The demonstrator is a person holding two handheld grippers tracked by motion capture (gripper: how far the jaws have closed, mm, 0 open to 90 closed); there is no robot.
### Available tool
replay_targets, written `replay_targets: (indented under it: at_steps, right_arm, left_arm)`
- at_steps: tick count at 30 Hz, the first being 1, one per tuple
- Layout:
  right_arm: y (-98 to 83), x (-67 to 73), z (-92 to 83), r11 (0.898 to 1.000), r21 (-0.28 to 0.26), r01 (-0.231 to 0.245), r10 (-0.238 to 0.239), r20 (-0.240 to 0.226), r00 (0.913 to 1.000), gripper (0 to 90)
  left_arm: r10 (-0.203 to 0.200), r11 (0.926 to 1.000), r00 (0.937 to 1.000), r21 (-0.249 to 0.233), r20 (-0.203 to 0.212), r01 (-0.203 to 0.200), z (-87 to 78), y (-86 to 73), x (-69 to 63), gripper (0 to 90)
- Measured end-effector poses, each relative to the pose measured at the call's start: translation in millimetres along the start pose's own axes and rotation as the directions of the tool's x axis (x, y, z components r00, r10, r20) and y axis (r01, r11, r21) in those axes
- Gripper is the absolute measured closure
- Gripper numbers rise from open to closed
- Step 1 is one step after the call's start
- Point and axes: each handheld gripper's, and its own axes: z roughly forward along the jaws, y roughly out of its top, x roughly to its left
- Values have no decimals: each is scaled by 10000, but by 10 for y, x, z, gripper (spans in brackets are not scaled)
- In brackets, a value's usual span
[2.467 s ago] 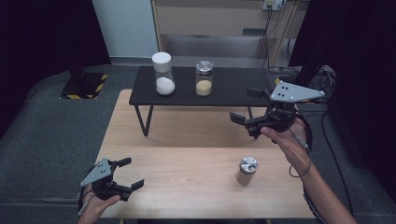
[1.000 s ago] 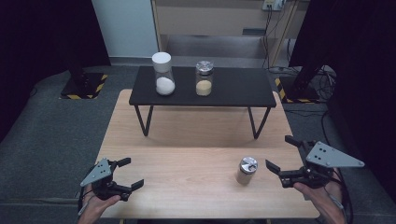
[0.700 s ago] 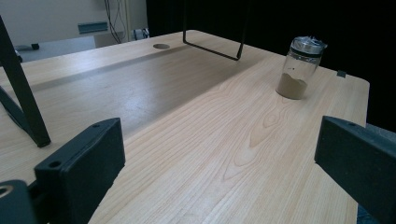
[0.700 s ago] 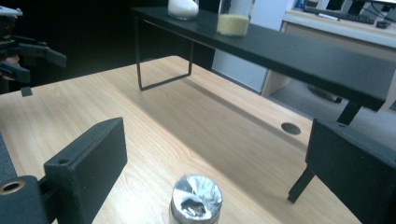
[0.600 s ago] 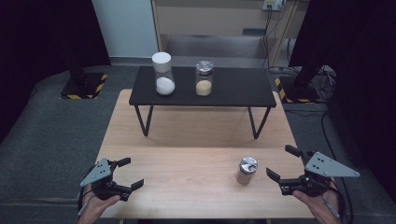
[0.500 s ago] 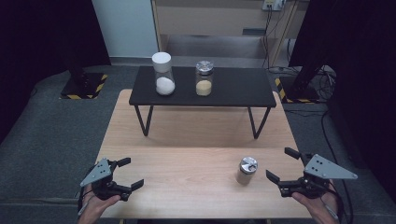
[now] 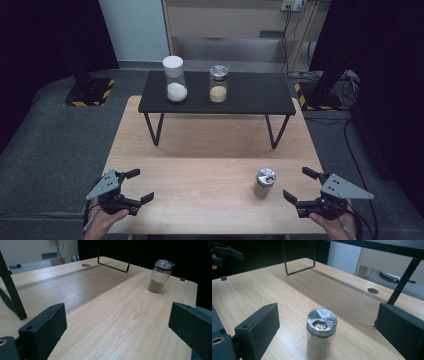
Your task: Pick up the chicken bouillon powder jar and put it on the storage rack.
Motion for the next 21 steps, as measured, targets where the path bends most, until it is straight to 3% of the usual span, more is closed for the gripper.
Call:
replay_targets:
  at_steps: [11, 21]
  right_arm:
    - [-155, -33, 51, 9995, 107, -292, 292, -70, 9995, 58]
    - [-235, -30, 79, 9998, 51, -208, 208, -75, 9998, 59]
  left_arm:
    - [16, 10000, 10000, -12, -12, -16, -1, -1, -2, 5]
    - [43, 10000, 10000, -18, 17, -43, 3, -1, 2, 5]
